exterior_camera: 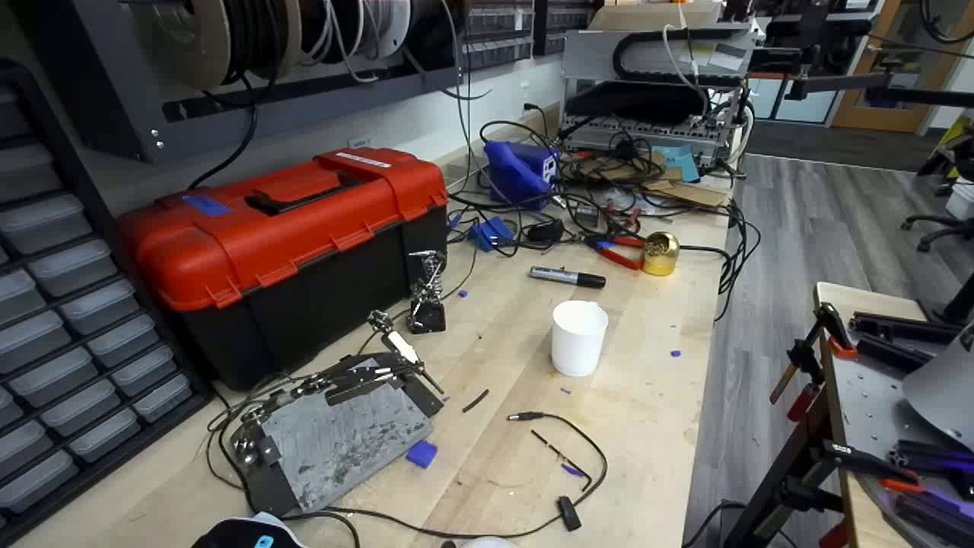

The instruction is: Put the marker inside the cup

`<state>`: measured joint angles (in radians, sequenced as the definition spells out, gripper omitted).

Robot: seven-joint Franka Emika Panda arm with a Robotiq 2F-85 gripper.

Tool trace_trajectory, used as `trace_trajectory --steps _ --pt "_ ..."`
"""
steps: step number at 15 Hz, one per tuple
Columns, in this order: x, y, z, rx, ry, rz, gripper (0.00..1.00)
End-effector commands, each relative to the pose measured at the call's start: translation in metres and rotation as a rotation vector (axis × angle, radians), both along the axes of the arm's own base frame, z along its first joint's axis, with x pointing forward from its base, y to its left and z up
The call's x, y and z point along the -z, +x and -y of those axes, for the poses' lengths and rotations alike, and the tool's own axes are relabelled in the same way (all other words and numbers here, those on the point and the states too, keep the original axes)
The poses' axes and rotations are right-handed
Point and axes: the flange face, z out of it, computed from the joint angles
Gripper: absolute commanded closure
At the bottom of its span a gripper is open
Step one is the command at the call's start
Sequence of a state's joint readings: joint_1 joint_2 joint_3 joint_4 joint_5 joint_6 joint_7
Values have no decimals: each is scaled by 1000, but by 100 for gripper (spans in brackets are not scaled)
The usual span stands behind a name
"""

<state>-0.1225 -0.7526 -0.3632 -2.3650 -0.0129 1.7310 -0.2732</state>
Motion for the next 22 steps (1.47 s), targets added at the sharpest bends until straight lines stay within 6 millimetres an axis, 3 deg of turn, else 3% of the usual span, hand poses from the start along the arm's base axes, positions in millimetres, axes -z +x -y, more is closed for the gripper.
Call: trace_trajectory --steps 1,11,15,22 --pt "-1 0 0 0 0 0 0" --pt "0 4 -1 -26 -1 -4 0" --pt "8 19 -12 -94 -3 -26 0" --pt "36 58 -47 -233 -18 -101 0"
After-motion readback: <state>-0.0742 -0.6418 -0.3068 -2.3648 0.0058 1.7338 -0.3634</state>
